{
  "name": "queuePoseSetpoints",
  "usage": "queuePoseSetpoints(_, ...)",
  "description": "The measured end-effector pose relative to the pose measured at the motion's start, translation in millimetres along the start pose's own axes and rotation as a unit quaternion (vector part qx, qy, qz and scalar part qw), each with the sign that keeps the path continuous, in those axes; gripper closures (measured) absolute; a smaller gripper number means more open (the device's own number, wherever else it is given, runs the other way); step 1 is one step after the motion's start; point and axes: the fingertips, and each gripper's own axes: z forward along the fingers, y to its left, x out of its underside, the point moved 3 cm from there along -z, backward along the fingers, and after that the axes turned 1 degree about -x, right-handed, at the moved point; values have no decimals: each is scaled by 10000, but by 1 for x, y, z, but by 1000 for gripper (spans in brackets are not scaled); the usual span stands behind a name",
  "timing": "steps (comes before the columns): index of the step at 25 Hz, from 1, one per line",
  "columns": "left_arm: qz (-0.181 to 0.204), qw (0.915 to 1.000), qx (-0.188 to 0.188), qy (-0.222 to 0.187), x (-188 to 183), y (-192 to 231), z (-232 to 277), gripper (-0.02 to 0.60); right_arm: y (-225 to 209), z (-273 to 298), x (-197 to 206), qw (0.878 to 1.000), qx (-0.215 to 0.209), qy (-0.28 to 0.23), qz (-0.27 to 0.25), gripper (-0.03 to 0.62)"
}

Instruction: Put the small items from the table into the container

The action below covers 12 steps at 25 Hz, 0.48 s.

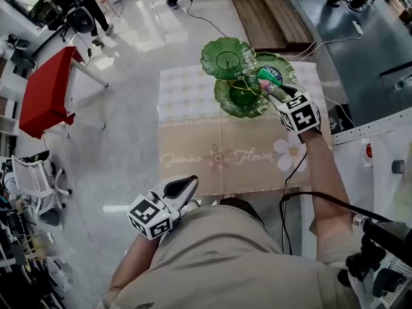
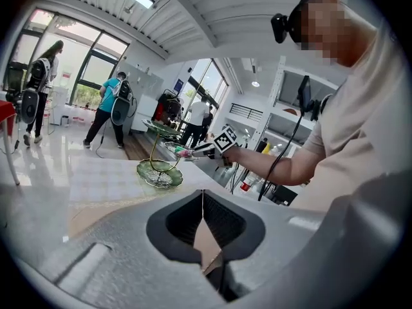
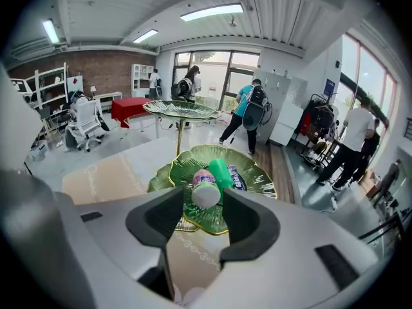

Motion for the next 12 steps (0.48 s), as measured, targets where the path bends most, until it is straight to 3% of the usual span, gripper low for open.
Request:
queuePoseSetpoints(7,110,9993,344,14,5,-5,-16,572,30,-46,9,9988,313,-182,342,405)
queuePoseSetpoints(12,227,9978,628,8,10,-9,-35,572,84,-72,25,9973,314,-242,616,469)
